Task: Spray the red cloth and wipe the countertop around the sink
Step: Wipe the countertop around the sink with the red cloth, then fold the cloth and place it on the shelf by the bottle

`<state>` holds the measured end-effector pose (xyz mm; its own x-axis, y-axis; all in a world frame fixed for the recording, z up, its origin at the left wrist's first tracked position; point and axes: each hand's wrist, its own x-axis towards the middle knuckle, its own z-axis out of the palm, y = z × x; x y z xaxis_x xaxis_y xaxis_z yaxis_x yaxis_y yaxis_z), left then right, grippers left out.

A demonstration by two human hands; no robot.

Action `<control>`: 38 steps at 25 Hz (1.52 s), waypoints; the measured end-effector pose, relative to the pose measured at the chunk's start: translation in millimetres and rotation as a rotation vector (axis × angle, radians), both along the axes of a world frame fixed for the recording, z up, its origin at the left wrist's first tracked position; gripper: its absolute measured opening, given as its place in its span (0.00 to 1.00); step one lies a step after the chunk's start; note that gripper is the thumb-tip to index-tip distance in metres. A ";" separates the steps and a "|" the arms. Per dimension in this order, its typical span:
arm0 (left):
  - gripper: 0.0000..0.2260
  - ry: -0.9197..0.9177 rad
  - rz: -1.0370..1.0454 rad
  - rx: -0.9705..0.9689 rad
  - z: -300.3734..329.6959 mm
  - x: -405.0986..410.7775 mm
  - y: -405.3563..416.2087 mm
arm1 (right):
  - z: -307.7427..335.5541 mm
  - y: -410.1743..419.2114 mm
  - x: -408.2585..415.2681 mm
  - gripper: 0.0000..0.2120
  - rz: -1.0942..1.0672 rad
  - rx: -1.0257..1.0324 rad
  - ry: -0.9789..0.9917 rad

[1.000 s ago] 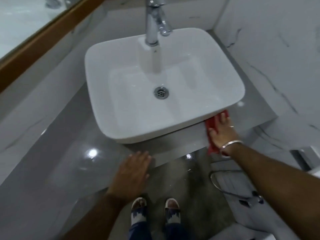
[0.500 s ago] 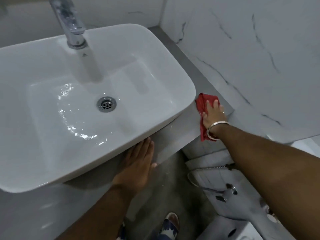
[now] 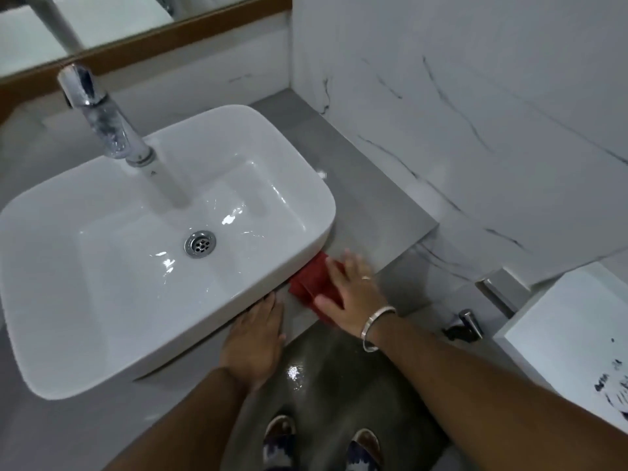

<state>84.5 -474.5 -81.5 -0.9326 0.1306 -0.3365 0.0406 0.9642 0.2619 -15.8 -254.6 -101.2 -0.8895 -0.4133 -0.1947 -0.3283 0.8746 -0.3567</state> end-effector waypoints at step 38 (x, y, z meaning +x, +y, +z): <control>0.20 -0.281 -0.324 0.607 58.0 -104.1 423.3 | 106.1 362.2 156.7 0.19 -1.669 -0.351 0.092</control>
<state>-19.7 -51.2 -23.5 -0.7049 0.6235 -0.3382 0.1513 0.5979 0.7871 141.0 107.6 4.8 -0.3708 0.8994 -0.2315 0.7646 0.1541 -0.6259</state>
